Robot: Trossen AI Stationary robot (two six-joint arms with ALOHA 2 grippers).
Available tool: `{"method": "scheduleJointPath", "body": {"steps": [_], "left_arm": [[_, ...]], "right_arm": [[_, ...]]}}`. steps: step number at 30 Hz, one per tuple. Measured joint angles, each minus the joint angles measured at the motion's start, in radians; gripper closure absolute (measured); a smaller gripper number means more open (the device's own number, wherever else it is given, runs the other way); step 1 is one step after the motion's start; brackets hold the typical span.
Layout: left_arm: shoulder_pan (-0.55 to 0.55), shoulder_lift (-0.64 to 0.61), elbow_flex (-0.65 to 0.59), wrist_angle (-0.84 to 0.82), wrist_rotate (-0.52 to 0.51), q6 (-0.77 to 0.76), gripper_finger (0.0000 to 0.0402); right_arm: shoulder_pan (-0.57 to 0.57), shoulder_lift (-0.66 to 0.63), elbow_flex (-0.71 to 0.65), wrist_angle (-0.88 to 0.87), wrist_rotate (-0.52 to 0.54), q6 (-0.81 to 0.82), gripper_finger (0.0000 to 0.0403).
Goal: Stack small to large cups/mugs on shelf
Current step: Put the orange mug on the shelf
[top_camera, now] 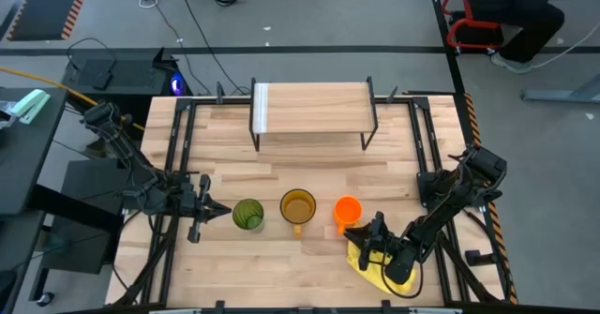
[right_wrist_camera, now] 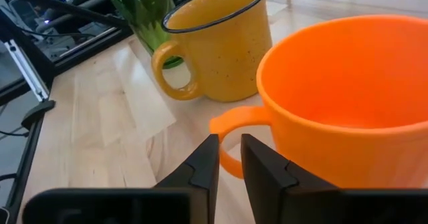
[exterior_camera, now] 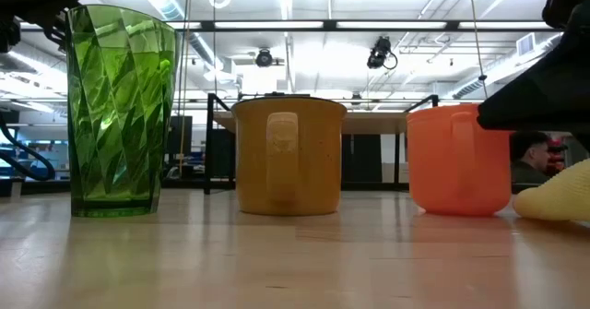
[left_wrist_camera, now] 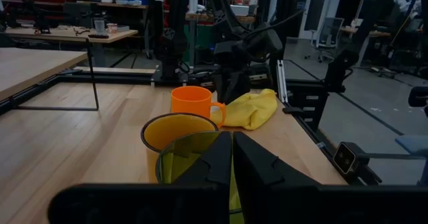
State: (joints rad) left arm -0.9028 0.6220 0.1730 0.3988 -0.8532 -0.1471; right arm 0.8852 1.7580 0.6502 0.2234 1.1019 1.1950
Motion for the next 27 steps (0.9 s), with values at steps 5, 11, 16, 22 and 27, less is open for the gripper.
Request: {"method": "scheduleJointPath", "body": {"steps": [5, 11, 16, 22, 27], "left_arm": [[0.0, 0.0, 0.0, 0.0, 0.0, -0.003, 0.0383], [0.0, 0.0, 0.0, 0.0, 0.0, -0.026, 0.0377], [0.0, 0.0, 0.0, 0.0, 0.0, -0.029, 0.0376], [0.0, 0.0, 0.0, -0.002, 0.001, -0.03, 0.0381], [0.0, 0.0, 0.0, -0.006, 0.001, -0.033, 0.0375]], "right_arm": [[-0.017, 0.0, 0.0, -0.021, 0.0, 0.021, 0.0312], [-0.059, 0.0, 0.0, -0.073, -0.007, 0.061, 0.0301], [-0.074, 0.0, 0.0, -0.092, -0.015, 0.082, 0.03], [-0.069, 0.0, 0.0, -0.218, -0.015, 0.206, 0.03], [-0.05, 0.0, 0.0, -0.186, 0.002, 0.219, 0.03]]}}
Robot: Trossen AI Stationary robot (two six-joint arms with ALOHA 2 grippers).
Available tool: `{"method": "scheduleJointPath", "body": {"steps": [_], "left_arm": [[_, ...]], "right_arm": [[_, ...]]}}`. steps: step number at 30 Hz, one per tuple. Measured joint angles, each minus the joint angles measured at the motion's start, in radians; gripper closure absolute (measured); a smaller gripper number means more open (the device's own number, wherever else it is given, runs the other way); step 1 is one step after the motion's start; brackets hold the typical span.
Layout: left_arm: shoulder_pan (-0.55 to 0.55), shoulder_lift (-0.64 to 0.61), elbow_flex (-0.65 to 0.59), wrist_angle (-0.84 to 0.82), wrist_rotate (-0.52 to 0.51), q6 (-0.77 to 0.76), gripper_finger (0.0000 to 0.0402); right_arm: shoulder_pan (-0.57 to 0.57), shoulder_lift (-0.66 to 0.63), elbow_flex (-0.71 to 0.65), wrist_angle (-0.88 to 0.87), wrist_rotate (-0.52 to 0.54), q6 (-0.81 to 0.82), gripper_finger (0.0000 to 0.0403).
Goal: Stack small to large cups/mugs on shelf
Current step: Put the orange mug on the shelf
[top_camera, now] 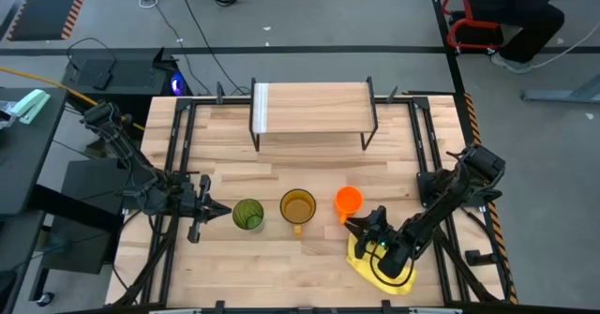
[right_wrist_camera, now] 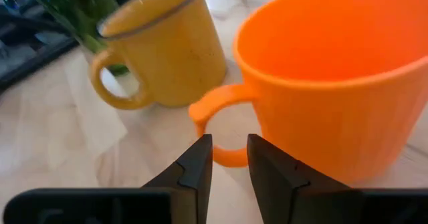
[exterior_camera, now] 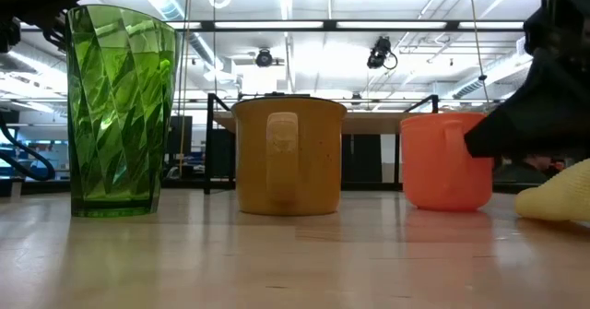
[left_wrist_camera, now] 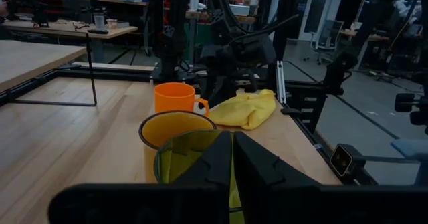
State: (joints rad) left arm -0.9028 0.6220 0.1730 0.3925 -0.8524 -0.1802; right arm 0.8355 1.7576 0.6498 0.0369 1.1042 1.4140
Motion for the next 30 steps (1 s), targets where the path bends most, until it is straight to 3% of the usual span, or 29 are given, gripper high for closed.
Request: {"method": "scheduleJointPath", "body": {"steps": [4, 18, 30], "left_arm": [[0.0, 0.0, 0.0, -0.001, 0.0, 0.0, 0.0371], [0.0, 0.0, 0.0, -0.001, 0.0, -0.006, 0.0368], [0.0, 0.0, 0.0, -0.001, 0.0, -0.014, 0.0371]], "right_arm": [[0.006, 0.0, 0.0, 0.025, 0.048, -0.001, 0.03], [-0.03, 0.0, 0.0, 0.122, 0.047, -0.099, 0.03], [-0.052, 0.0, 0.0, 0.154, 0.047, -0.081, 0.03]]}}
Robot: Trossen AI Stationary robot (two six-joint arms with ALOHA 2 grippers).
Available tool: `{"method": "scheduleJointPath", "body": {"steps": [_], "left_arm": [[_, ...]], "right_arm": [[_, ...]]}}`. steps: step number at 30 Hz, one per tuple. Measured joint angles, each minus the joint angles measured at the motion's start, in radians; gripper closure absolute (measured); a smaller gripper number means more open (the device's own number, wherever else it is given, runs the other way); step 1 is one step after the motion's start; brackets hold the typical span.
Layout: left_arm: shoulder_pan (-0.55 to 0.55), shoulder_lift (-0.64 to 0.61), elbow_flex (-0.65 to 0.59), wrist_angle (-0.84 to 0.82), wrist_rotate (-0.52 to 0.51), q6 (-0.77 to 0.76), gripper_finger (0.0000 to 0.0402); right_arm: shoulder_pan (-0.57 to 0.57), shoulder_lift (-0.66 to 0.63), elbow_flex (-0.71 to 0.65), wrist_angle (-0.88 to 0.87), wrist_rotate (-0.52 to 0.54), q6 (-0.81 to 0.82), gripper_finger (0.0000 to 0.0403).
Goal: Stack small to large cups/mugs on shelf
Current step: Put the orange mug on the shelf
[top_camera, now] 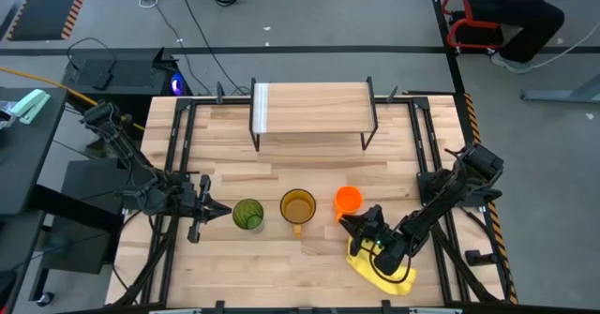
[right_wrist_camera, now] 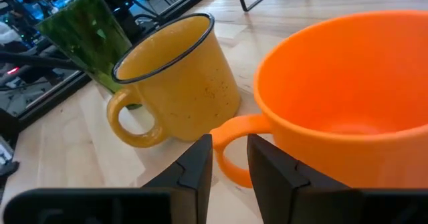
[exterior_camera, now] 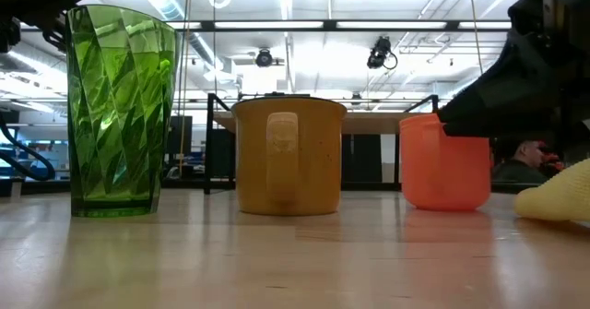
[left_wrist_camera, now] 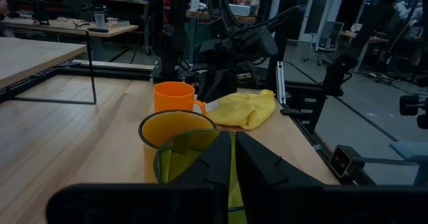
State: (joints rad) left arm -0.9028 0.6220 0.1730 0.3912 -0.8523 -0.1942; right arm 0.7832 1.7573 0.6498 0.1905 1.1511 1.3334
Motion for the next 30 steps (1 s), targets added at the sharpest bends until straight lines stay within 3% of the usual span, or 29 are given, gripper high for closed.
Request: {"method": "scheduleJointPath", "body": {"steps": [17, 24, 30], "left_arm": [[0.0, 0.0, 0.0, 0.0, 0.0, -0.01, 0.0368], [0.0, 0.0, 0.0, 0.0, 0.0, -0.012, 0.037], [0.0, 0.0, 0.0, -0.002, 0.001, -0.026, 0.0372]], "right_arm": [[0.008, 0.0, 0.0, -0.022, -0.028, 0.011, 0.0302], [0.017, 0.0, 0.001, -0.109, -0.026, 0.084, 0.0316], [0.084, -0.115, 0.038, -0.129, -0.027, -0.022, 0.0325]]}}
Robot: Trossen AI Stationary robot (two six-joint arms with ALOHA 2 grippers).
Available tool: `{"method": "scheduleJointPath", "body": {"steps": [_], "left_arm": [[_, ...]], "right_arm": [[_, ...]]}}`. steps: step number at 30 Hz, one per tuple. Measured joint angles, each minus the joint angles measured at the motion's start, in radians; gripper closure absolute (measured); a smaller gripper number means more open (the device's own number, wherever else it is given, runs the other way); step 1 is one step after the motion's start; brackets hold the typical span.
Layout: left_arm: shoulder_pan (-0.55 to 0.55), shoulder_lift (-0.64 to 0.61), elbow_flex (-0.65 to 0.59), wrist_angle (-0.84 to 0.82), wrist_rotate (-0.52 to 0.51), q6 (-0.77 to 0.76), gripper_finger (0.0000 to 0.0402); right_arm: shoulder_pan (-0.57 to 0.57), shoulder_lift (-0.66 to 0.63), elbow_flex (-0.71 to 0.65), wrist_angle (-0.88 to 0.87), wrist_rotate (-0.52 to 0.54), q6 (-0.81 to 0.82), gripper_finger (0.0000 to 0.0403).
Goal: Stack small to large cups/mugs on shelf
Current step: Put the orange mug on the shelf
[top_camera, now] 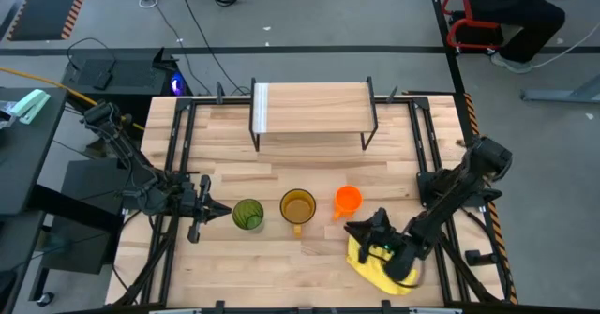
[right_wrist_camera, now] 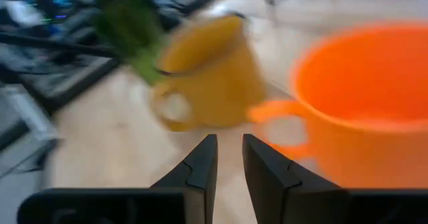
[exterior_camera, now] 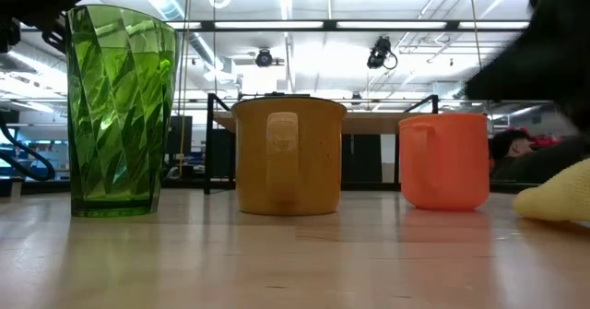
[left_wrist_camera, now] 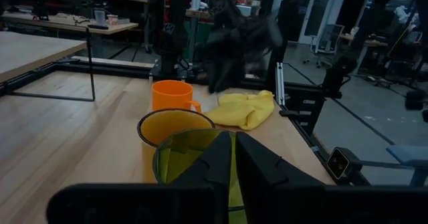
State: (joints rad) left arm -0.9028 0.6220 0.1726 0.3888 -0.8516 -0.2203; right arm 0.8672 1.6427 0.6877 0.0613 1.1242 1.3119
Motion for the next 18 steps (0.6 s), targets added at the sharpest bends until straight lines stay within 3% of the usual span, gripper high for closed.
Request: {"method": "scheduleJointPath", "body": {"steps": [5, 10, 18], "left_arm": [[0.0, 0.0, 0.0, -0.003, 0.0, 0.003, 0.0365], [0.0, 0.0, 0.0, -0.003, 0.0, 0.003, 0.0363], [0.0, 0.0, 0.0, -0.002, 0.0, 0.003, 0.0363]], "right_arm": [[0.075, -0.168, 0.07, -0.06, 0.056, -0.193, 0.0329], [0.077, -0.33, 0.156, -0.343, 0.056, -0.207, 0.0339], [-0.123, -0.455, 0.373, -0.907, -0.232, -0.043, 0.0351]]}}
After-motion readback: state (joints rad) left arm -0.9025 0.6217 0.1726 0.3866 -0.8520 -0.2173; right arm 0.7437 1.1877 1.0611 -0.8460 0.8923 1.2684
